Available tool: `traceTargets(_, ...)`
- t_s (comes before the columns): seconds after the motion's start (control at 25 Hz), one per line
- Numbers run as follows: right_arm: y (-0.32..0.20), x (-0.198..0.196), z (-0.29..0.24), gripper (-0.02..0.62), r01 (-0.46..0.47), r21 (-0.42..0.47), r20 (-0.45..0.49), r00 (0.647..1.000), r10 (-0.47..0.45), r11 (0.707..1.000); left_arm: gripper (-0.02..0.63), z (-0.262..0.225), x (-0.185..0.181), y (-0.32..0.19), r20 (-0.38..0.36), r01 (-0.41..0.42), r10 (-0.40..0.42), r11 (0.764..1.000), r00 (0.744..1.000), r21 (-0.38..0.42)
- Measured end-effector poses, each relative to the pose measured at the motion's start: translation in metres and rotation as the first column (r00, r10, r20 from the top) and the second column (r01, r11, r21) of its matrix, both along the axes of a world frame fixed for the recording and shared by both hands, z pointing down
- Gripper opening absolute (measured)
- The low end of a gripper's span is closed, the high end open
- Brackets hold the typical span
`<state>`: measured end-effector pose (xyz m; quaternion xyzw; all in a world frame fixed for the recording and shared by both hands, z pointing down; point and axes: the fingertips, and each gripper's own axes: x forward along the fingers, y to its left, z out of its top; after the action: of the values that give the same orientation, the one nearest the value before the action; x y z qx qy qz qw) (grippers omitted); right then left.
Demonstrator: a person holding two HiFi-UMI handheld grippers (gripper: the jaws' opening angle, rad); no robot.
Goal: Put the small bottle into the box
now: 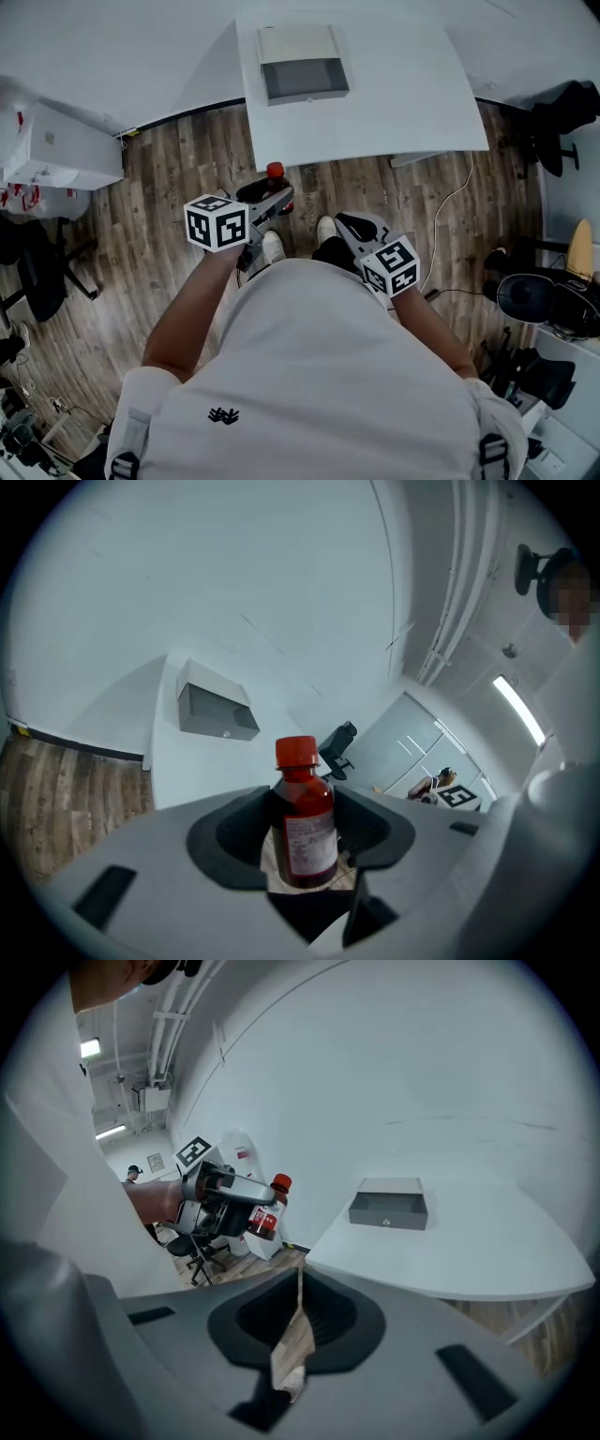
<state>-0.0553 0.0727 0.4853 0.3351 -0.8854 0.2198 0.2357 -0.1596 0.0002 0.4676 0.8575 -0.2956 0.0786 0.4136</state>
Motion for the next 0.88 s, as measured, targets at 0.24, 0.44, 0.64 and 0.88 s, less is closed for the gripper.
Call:
traceTargets(0.24, -0.037, 0.021, 0.0, 0.017, -0.025, 0.012, 0.027, 0.999, 0.024, 1.0, 0.216, 0.002, 0.023, -0.05, 0.014, 0.007, -0.007, 1.0, 1.0, -0.01)
traceTargets(0.44, -0.081, 0.043, 0.001, 0.017, 0.024, 0.013, 0.052, 0.998, -0.025, 1.0, 0.216, 0.002, 0.048, -0.105, 0.037, 0.05, -0.049, 0.999, 0.998, -0.02)
traceTargets(0.64, -0.141, 0.067, -0.002, 0.017, 0.073, 0.032, 0.068, 0.995, -0.075, 0.997, 0.216, 0.005, 0.066, -0.17, 0.071, 0.105, -0.103, 0.994, 0.992, -0.025)
traceTargets(0.88, -0.181, 0.102, 0.004, 0.017, 0.1, 0.008, 0.095, 0.99, -0.1, 0.995, 0.216, 0.019, 0.088, -0.225, 0.129, 0.143, -0.135, 0.988, 0.982, -0.053)
